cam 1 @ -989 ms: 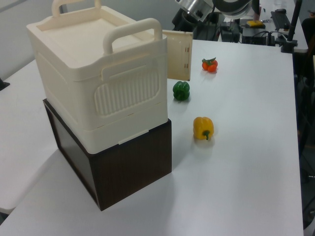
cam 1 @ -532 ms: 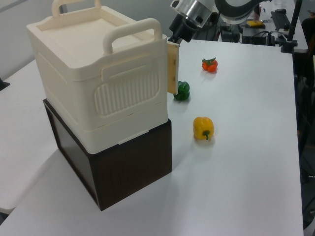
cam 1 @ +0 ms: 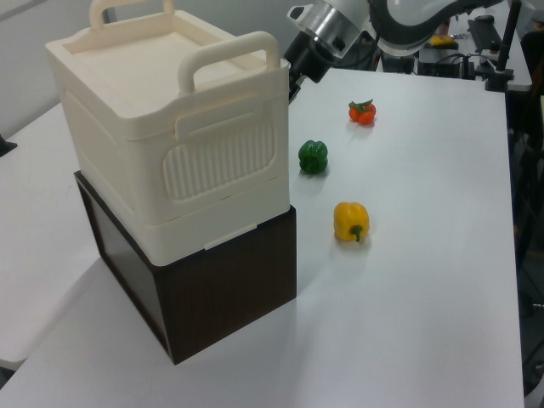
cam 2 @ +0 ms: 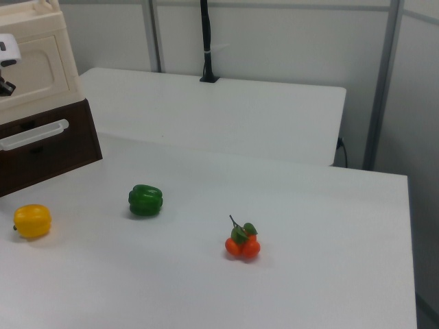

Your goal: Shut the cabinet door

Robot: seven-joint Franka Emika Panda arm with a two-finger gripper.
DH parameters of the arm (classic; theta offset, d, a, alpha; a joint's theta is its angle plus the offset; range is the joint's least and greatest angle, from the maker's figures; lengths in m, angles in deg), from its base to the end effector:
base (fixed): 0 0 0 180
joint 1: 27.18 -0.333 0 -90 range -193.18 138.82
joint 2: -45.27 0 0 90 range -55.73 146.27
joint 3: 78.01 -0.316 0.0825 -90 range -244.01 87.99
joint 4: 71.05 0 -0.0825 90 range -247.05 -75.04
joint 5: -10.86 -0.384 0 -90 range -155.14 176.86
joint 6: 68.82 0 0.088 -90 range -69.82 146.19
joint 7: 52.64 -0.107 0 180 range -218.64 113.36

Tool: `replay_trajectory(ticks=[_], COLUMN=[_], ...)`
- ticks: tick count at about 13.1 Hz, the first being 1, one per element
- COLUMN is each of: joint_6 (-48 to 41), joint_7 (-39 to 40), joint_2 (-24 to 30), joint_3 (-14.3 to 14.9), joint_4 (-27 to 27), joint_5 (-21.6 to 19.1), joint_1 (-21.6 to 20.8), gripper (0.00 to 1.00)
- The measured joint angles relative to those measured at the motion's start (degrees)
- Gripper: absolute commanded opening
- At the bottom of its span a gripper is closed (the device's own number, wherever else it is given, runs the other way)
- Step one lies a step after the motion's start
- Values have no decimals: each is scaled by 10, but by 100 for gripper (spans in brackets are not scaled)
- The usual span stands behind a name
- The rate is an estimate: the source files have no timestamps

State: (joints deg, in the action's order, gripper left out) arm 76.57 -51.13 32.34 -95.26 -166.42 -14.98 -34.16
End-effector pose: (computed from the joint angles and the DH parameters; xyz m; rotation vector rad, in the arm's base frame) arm 0.6244 0.2541 0.5527 -2.4984 -0.1641 -0.7114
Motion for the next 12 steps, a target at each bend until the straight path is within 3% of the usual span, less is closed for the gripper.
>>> replay_trajectory(ticks=[7, 8, 9, 12], joint_6=[4, -3, -32, -167], joint_7=[0, 0, 0, 0], joint_2=[-1, 2, 8, 34], joint_3=[-1, -1, -1, 17], joint_4=[1, 0, -2, -3], joint_5=[1, 2, 6, 49], joint_1=[-2, -1, 4, 25], gripper=[0, 5, 15, 71])
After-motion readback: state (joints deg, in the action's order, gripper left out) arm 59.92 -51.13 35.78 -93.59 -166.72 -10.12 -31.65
